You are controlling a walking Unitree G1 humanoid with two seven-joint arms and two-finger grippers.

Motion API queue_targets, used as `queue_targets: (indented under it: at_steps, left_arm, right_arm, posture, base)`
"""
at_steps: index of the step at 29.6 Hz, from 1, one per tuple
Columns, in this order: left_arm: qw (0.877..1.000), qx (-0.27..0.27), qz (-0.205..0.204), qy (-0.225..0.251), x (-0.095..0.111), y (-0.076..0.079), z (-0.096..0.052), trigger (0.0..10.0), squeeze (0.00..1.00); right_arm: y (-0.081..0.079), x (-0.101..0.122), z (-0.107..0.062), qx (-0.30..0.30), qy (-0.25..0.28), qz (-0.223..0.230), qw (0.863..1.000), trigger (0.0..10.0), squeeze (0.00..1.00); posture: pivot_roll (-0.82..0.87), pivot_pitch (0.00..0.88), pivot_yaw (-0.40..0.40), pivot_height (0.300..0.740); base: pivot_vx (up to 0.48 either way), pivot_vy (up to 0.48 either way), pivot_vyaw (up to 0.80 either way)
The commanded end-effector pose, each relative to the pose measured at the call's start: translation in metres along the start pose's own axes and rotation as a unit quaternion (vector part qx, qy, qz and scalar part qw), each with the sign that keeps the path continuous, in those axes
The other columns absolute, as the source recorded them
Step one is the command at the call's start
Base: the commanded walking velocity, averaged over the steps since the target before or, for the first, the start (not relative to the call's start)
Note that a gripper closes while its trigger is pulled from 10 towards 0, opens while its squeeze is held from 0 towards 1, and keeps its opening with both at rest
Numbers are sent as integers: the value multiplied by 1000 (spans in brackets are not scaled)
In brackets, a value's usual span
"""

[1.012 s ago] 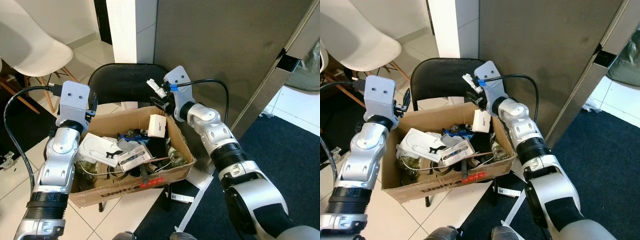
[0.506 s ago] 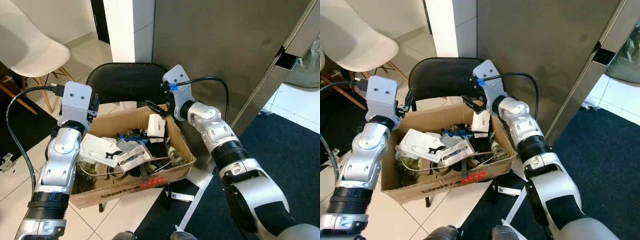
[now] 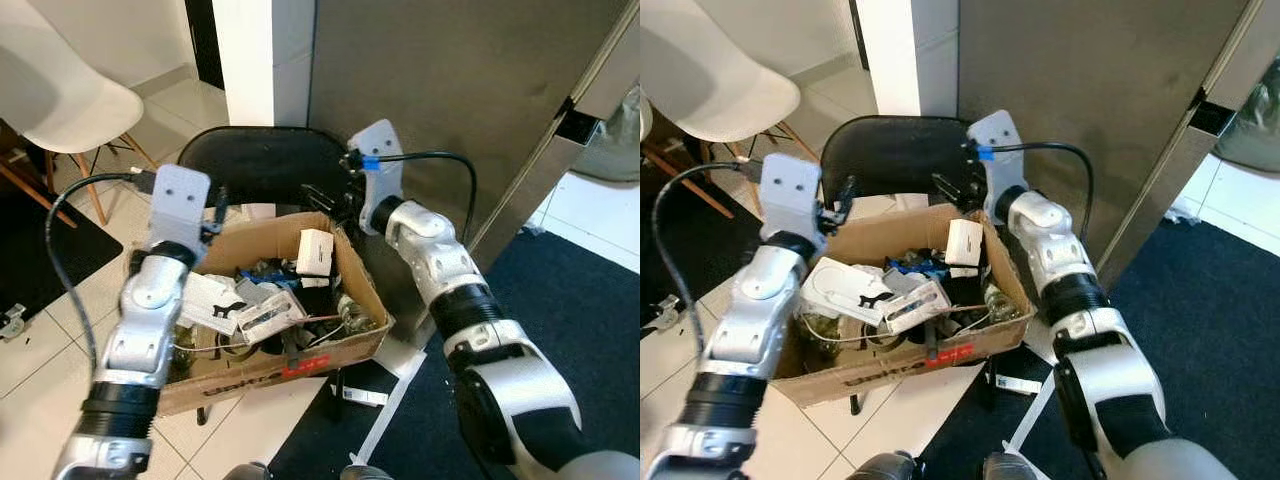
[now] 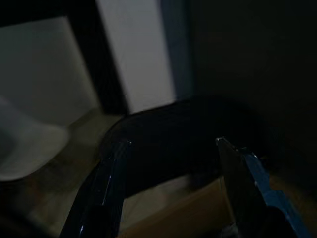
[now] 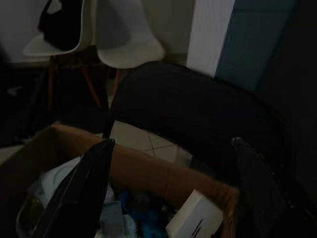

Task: Picking trash to rubbish bin

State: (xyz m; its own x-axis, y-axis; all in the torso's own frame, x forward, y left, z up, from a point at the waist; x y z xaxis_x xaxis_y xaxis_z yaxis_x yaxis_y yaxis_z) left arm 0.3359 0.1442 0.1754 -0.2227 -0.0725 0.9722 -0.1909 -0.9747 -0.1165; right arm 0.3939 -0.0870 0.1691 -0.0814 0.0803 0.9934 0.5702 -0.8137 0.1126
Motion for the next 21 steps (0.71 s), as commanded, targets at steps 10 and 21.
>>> queue_targets:
  at_steps: [10, 21]
  left_arm:
    - [995, -11, -93, -27, -23, 7, -1, 10000, 0]
    - [994, -16, -100, -30, -27, 7, 1, 10000, 0]
  right_arm:
    - [10, 5, -12, -20, 70, 51, 996, 10000, 0]
    - [10, 1, -14, -18, 65, 51, 996, 10000, 0]
  posture:
    - [-33, 0, -68, 740]
    - [-36, 0, -67, 740]
  base:
    - [0, 0, 0]
    - [-242, 0, 0]
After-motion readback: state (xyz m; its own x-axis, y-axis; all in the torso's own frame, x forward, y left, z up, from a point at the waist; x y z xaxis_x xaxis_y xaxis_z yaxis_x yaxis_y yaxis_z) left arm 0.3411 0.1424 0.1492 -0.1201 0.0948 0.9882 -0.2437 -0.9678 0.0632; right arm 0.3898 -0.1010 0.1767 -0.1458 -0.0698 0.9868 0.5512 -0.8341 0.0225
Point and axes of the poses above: a point about 5 cm out from each wrist's last joint towards the gripper, its own z axis pointing out of the wrist towards the gripper, its own x axis along the axis of the wrist's last joint, y = z × x, the point moved 2 cm from there along z, pointing out of the wrist towards the gripper, and after that the axes turned 4 degrees about -z, right-handed, at the moved point
